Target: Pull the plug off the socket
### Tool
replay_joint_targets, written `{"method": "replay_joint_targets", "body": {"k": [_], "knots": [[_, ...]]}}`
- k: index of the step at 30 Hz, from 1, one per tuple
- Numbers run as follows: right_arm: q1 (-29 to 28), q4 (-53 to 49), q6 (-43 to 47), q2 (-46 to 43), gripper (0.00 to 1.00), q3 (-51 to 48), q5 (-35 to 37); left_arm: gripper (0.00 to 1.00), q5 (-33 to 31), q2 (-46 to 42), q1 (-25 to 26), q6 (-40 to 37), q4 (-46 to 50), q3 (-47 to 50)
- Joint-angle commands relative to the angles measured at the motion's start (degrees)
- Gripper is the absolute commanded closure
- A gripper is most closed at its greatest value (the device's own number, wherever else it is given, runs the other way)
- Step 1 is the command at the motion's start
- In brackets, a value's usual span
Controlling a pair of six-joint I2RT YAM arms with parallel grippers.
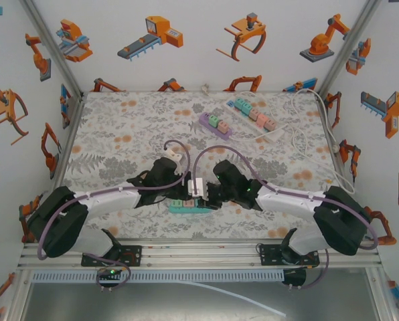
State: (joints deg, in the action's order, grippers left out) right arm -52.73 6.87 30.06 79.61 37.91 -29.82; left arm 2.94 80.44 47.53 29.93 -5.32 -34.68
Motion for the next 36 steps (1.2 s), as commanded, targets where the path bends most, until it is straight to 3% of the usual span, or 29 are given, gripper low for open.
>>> {"method": "replay_joint_targets", "body": {"k": [1,12,16,22,36], "knots": [[-1.41,6.11,-1.13,0.86,0.90,4.83,-4.50,0.44,-2.83,6.47,0.64,-2.56,16.96,2.65],[-1.54,0.84,-1.65,-1.83,0.93,8.04,-4.98,0.51,-9.87,16.49,0.50,1.56,22.38,-1.84],[-3.37,-3.16,2.23,-2.59,0.95,9.17,-3.70,0.52,-10.75,16.89,0.20,1.93,22.23,-1.80],[-3.47,2.87,2.10,-6.48,0.94,4.67,-4.75,0.53,-11.64,16.50,-0.24,2.41,22.02,-1.38],[-2.73,-1.36,4.69,-11.23,0.93,2.08,-2.47,0.53,-12.31,17.03,-0.33,2.31,22.35,-1.97]]}}
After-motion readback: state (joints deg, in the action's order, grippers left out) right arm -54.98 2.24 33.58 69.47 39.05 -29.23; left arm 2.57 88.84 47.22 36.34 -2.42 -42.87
